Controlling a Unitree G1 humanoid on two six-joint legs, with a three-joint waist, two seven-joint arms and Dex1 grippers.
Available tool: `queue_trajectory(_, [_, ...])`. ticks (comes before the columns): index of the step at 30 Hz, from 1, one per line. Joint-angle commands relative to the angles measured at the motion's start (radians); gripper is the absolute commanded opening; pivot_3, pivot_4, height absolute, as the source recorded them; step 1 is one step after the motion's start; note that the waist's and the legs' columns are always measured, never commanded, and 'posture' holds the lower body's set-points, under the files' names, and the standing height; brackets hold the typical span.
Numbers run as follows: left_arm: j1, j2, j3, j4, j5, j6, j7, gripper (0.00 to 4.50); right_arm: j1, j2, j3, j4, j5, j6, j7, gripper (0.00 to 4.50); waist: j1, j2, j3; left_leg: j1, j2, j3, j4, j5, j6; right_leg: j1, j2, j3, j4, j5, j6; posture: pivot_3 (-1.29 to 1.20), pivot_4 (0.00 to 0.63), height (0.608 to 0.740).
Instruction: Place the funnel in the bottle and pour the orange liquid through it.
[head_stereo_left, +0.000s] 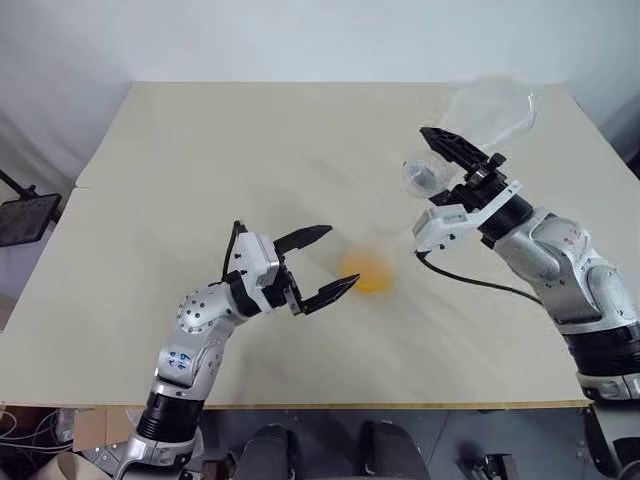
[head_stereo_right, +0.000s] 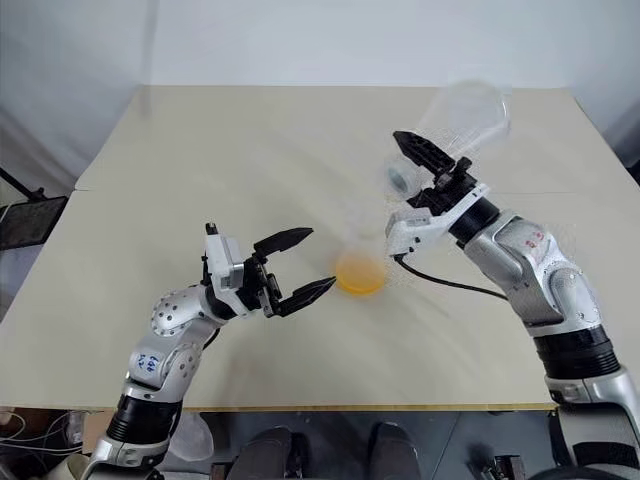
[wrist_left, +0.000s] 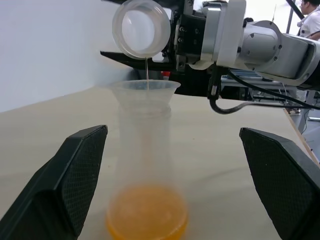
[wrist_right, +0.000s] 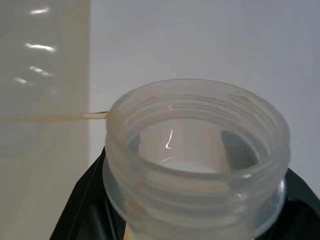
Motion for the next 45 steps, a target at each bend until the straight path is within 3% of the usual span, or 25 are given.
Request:
queue_trajectory(1, [-0.001, 0.009, 0.007, -0.034, -0.009, -0.006, -0.007, 4.50, 0.032, 0.026, -0.075, -0.097, 0.293, 0.130, 0.149, 2.48, 0.001, 0.000, 0.000, 0.000, 0.000, 0.000, 0.000, 0.000, 0.000, 0.000, 0.000, 0.000, 0.000, 0.000, 0.000, 0.00, 0.150, 0.740])
queue_trajectory(5, [-0.006, 0.016, 0.011, -0.031, -0.013, -0.002, -0.014, 4.50, 0.077, 0.023, -0.207, -0.178, 0.571, 0.333, 0.252, 2.48, 0.005, 0.000, 0.000, 0.000, 0.000, -0.001, 0.000, 0.000, 0.000, 0.000, -0.001, 0.000, 0.000, 0.000, 0.000, 0.00, 0.150, 0.740])
queue_trajectory(11, [-0.011, 0.014, 0.004, -0.024, -0.013, 0.001, -0.021, 4.50, 0.131, -0.013, -0.389, -0.146, 0.778, 0.633, 0.296, 2.48, 0.008, -0.001, 0.000, 0.000, -0.001, -0.001, 0.000, 0.000, 0.001, 0.001, -0.001, -0.001, 0.000, 0.000, 0.000, 0.00, 0.150, 0.740])
queue_trajectory(15, [-0.015, 0.009, -0.001, -0.018, -0.012, 0.003, -0.024, 4.50, 0.139, 0.021, -0.493, -0.100, 0.922, 0.725, 0.312, 2.48, 0.007, -0.001, 0.000, 0.000, -0.001, 0.000, 0.000, 0.000, 0.001, 0.001, -0.001, -0.001, 0.000, 0.000, 0.000, 0.00, 0.150, 0.740])
queue_trajectory(19, [-0.013, 0.004, -0.004, -0.022, -0.013, 0.007, -0.024, 4.50, 0.156, 0.038, -0.536, -0.034, 0.948, 0.728, 0.306, 2.48, 0.006, -0.001, 0.000, 0.000, -0.001, 0.000, 0.000, 0.000, 0.001, 0.001, 0.000, -0.001, 0.000, 0.000, 0.000, 0.00, 0.150, 0.740])
queue_trajectory(33, [-0.027, 0.003, 0.001, -0.024, -0.015, 0.028, -0.021, 4.50, 0.141, 0.158, -0.498, 0.161, 0.919, 0.538, 0.335, 2.48, 0.006, -0.001, 0.000, 0.000, -0.002, 0.000, 0.000, 0.000, 0.001, 0.001, 0.000, 0.000, 0.000, 0.000, 0.000, 0.00, 0.150, 0.740])
queue_trajectory(39, [-0.022, 0.010, 0.008, -0.025, -0.020, 0.034, -0.025, 4.50, 0.169, 0.156, -0.517, 0.104, 0.965, 0.540, 0.365, 4.44, 0.006, -0.001, 0.000, 0.000, -0.001, 0.000, 0.000, 0.000, 0.001, 0.001, 0.000, -0.001, 0.000, 0.000, 0.000, 0.00, 0.150, 0.740])
queue_trajectory(45, [-0.020, 0.031, 0.025, -0.008, -0.021, 0.035, -0.041, 4.50, 0.186, 0.117, -0.561, 0.037, 1.015, 0.574, 0.353, 4.44, 0.006, 0.000, 0.000, 0.000, -0.001, 0.001, 0.000, 0.000, 0.001, 0.001, 0.000, 0.000, 0.000, 0.000, 0.000, 0.00, 0.150, 0.740])
